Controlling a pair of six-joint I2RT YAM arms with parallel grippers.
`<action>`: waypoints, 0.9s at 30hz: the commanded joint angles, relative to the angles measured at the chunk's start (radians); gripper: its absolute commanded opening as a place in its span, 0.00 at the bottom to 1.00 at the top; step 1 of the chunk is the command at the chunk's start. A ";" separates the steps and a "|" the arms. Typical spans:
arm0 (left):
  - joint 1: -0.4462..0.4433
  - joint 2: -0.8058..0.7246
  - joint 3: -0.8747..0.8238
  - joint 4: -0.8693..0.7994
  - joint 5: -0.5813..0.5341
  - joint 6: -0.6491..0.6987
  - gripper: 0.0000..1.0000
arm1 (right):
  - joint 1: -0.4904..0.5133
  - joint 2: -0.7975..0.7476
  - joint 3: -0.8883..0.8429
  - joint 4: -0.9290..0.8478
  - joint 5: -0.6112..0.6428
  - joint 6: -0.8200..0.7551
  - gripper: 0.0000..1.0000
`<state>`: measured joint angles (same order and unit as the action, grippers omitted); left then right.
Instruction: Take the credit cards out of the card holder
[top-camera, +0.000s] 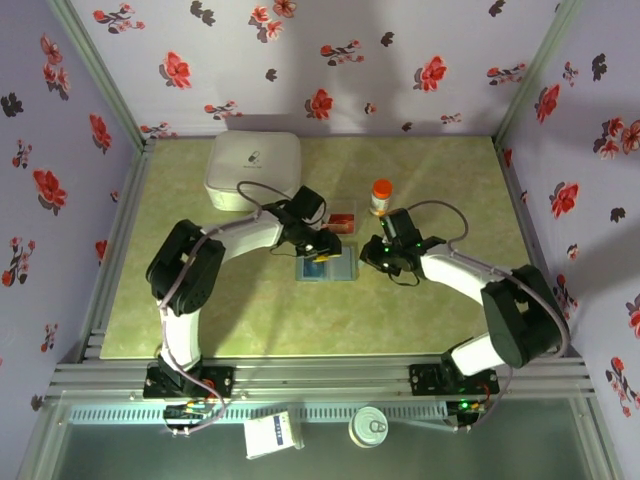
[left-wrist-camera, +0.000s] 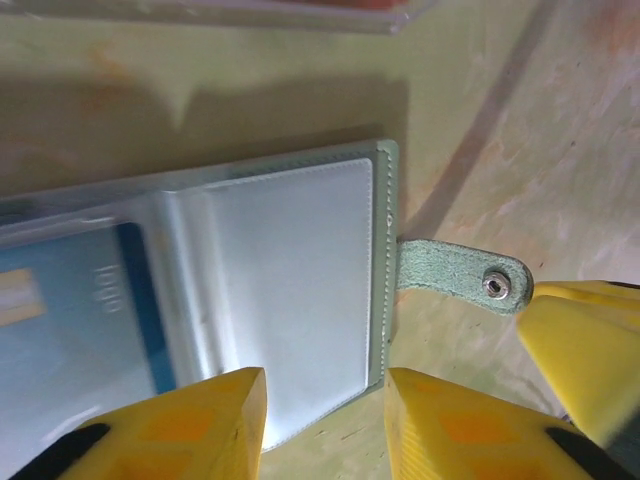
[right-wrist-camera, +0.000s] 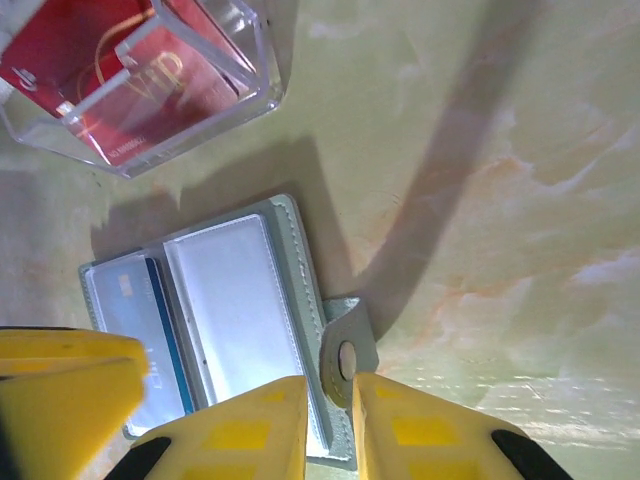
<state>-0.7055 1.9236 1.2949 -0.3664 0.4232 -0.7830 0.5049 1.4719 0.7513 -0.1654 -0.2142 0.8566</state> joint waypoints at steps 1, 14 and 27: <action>0.039 -0.066 -0.050 0.003 0.008 0.025 0.34 | 0.029 0.048 0.069 0.037 -0.031 0.009 0.19; 0.165 -0.209 -0.263 0.051 0.004 0.036 0.30 | 0.138 0.253 0.263 0.026 -0.076 0.004 0.19; 0.179 -0.152 -0.265 0.100 0.043 0.027 0.09 | 0.152 0.357 0.322 0.033 -0.137 0.001 0.22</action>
<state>-0.5297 1.7397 1.0119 -0.2859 0.4408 -0.7750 0.6491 1.8088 1.0451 -0.1322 -0.3264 0.8566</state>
